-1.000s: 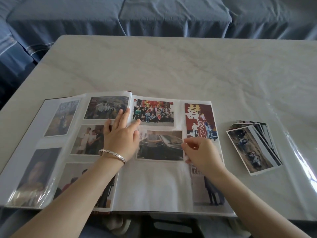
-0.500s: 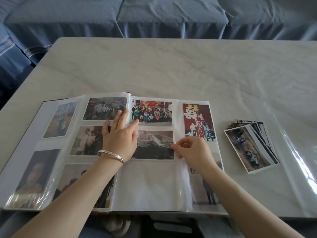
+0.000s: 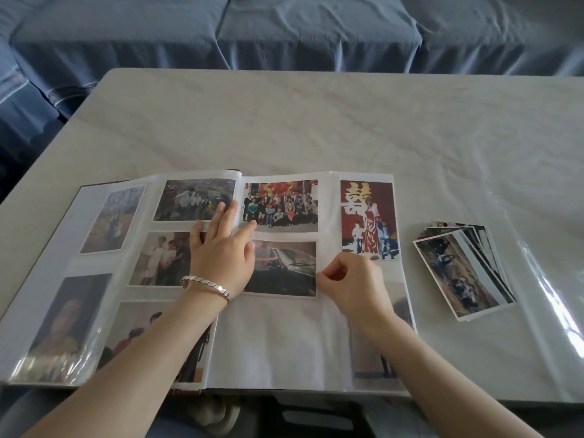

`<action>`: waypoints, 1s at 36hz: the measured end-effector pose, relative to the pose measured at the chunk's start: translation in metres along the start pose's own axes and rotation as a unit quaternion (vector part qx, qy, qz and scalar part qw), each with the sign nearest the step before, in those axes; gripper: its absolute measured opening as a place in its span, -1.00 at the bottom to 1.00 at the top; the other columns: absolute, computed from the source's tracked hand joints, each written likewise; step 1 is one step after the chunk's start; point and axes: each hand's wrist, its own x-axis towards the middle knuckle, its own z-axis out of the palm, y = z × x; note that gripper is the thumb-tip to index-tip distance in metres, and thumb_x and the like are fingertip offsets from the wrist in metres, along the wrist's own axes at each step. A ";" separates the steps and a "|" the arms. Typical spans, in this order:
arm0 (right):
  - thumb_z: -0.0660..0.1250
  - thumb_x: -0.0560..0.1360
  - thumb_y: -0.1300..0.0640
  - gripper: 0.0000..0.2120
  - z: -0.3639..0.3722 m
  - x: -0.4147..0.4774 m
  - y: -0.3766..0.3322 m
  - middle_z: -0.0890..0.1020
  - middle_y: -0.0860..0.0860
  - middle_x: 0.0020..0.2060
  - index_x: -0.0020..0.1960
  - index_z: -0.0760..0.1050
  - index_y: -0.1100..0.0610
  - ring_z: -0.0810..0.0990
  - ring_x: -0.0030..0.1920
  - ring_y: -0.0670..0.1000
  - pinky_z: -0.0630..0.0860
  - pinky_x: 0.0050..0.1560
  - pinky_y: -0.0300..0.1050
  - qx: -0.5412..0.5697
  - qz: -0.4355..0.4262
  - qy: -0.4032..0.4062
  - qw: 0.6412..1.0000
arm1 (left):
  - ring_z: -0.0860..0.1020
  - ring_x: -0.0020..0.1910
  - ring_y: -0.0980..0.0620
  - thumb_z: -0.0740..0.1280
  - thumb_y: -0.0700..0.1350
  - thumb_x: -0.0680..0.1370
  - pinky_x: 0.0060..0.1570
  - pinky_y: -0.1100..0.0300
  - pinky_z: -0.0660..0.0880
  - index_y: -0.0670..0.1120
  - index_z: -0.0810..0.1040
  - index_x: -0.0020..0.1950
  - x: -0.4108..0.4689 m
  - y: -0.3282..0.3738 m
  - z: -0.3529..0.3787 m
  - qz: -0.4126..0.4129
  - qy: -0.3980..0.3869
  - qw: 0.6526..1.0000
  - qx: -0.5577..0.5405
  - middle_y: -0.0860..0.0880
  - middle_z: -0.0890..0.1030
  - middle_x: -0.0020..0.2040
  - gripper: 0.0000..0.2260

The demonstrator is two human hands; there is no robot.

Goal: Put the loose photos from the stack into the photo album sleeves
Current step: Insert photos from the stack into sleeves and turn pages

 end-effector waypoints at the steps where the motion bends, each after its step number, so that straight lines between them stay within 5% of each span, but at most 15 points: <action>1: 0.42 0.40 0.23 -0.78 -0.001 0.000 0.001 0.56 -0.07 -0.42 -0.36 0.47 0.05 0.52 -0.39 -0.09 0.44 -0.44 -0.35 0.011 0.006 -0.001 1.000 | -0.02 0.53 -0.01 0.19 -0.05 0.59 0.43 -0.03 -0.09 0.07 0.43 0.37 0.000 0.000 0.000 0.001 0.000 1.000 0.001 -0.02 0.06 0.55 -0.66; 8: 0.38 0.46 0.26 -0.91 -0.030 0.005 -0.004 0.68 0.00 -0.36 -0.19 0.49 0.16 0.65 -0.37 -0.08 0.57 -0.38 -0.25 0.141 0.073 -0.108 0.981 | -0.09 0.53 -0.01 0.14 0.10 0.58 0.43 -0.07 -0.13 0.10 0.35 0.42 0.000 -0.001 0.000 -0.001 -0.025 1.000 0.017 -0.02 -0.03 0.56 -0.60; 12: 0.38 0.45 0.24 -0.85 -0.055 0.000 0.003 0.63 -0.16 -0.29 -0.15 0.55 0.00 0.61 -0.32 -0.17 0.56 -0.27 -0.33 -0.024 -0.036 0.006 0.999 | -0.13 0.53 0.00 0.12 0.21 0.55 0.43 -0.09 -0.16 0.12 0.29 0.45 0.001 -0.001 0.001 -0.002 -0.039 0.999 0.026 0.00 -0.07 0.56 -0.52; 14: 0.38 0.45 0.24 -0.86 -0.071 0.000 0.010 0.63 -0.13 -0.21 -0.03 0.61 0.06 0.56 -0.27 -0.20 0.44 -0.24 -0.42 -0.104 -0.073 0.062 0.990 | -0.13 0.53 -0.01 0.13 0.23 0.54 0.43 -0.10 -0.14 0.12 0.29 0.45 0.001 -0.001 0.001 -0.001 -0.038 0.999 0.033 0.00 -0.07 0.56 -0.50; 17: 0.36 0.47 0.21 -0.80 -0.091 0.008 0.030 0.62 0.03 0.05 0.09 0.59 0.18 0.56 -0.10 0.00 0.43 -0.08 -0.19 -0.201 -0.070 0.123 0.969 | -0.12 0.53 -0.02 0.15 0.24 0.53 0.43 -0.11 -0.10 0.11 0.30 0.44 0.001 -0.001 0.001 0.002 -0.035 0.999 0.034 -0.01 -0.04 0.56 -0.50; 23: 0.27 0.50 -0.10 -0.48 -0.100 0.016 0.065 0.30 0.15 0.39 0.35 0.33 0.17 0.25 0.39 0.17 0.28 0.34 0.04 -0.354 0.064 0.040 0.932 | -0.11 0.53 -0.01 0.16 0.24 0.53 0.43 -0.11 -0.12 0.11 0.31 0.44 0.001 -0.001 0.001 0.001 -0.036 0.999 0.036 0.00 -0.05 0.56 -0.50; 29: 0.12 0.59 0.08 -0.76 -0.097 0.010 0.074 0.50 0.12 0.16 0.04 0.47 0.22 0.51 0.11 0.16 0.41 -0.11 -0.04 -0.378 0.030 0.078 0.922 | -0.10 0.53 0.00 0.18 0.23 0.53 0.43 -0.09 -0.13 0.11 0.32 0.43 0.000 -0.001 0.001 0.000 -0.029 0.999 0.034 0.00 -0.03 0.56 -0.51; 34: 0.08 0.61 0.19 -0.76 -0.101 0.004 0.065 0.61 0.18 0.02 0.12 0.50 0.20 0.55 -0.12 0.22 0.36 -0.27 -0.07 -0.322 0.023 0.115 0.939 | -0.14 0.52 0.01 0.15 0.25 0.53 0.44 -0.08 -0.14 0.14 0.28 0.45 0.001 -0.001 0.000 -0.006 -0.040 0.998 0.043 0.02 -0.08 0.56 -0.50; 36: 0.17 0.57 0.29 -0.74 -0.101 -0.003 0.053 0.65 0.19 0.02 0.19 0.53 0.19 0.63 -0.07 0.22 0.49 -0.23 -0.06 -0.298 -0.072 0.158 0.938 | -0.15 0.52 0.01 0.13 0.25 0.53 0.44 -0.08 -0.14 0.14 0.26 0.45 0.001 0.001 0.000 -0.009 -0.045 0.998 0.045 0.02 -0.09 0.56 -0.49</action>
